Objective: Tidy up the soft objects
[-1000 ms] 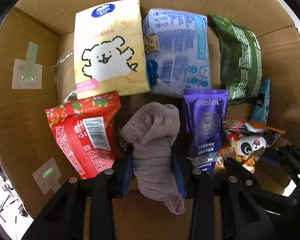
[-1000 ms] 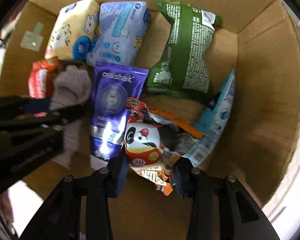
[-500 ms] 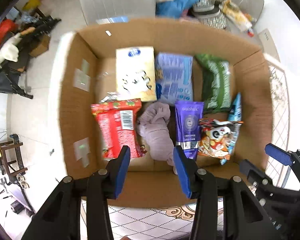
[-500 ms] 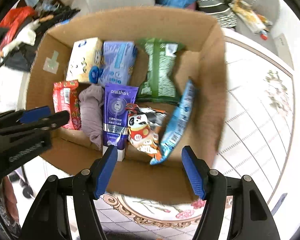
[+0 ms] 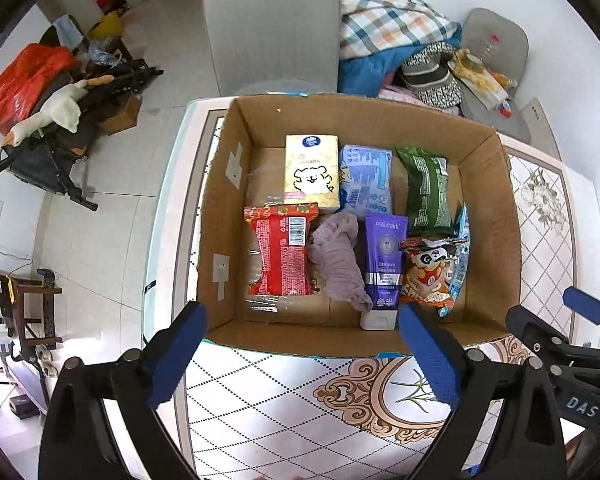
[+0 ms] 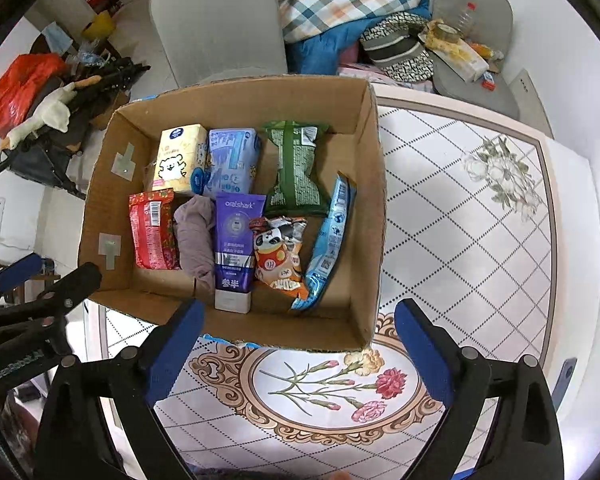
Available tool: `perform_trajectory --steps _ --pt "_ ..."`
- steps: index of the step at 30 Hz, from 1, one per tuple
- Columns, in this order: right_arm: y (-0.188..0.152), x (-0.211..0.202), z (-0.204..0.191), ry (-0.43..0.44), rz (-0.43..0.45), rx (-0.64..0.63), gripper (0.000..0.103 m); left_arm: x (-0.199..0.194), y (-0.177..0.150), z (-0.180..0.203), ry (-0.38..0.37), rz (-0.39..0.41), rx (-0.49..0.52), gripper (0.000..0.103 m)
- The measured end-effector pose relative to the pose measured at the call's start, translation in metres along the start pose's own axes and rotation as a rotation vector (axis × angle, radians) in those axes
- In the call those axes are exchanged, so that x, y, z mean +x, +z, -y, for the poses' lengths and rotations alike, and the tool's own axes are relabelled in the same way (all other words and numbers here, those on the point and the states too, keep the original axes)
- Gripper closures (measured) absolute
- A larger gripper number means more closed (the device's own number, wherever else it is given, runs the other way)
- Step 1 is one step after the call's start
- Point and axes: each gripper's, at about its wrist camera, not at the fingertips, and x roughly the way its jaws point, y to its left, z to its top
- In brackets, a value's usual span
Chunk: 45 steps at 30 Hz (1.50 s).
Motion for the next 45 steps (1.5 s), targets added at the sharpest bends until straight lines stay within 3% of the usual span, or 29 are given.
perform_trajectory --steps 10,19,26,32,45 --pt "-0.017 -0.016 0.007 0.0 0.034 0.015 0.005 -0.042 -0.016 0.011 0.037 0.09 0.021 0.004" --pt "-0.057 -0.111 0.014 0.001 0.17 0.01 0.005 -0.133 -0.049 0.021 -0.02 0.217 0.018 0.004" --pt "-0.095 -0.199 0.023 0.01 0.306 0.014 0.005 -0.192 -0.073 0.023 -0.027 0.289 0.016 0.004" --pt "-0.117 -0.252 0.023 0.03 0.372 0.004 0.005 -0.237 -0.09 0.017 -0.008 0.362 -0.008 0.004" --pt "-0.14 -0.302 0.026 0.029 0.443 0.006 0.005 -0.279 -0.107 0.009 -0.007 0.449 -0.046 0.004"
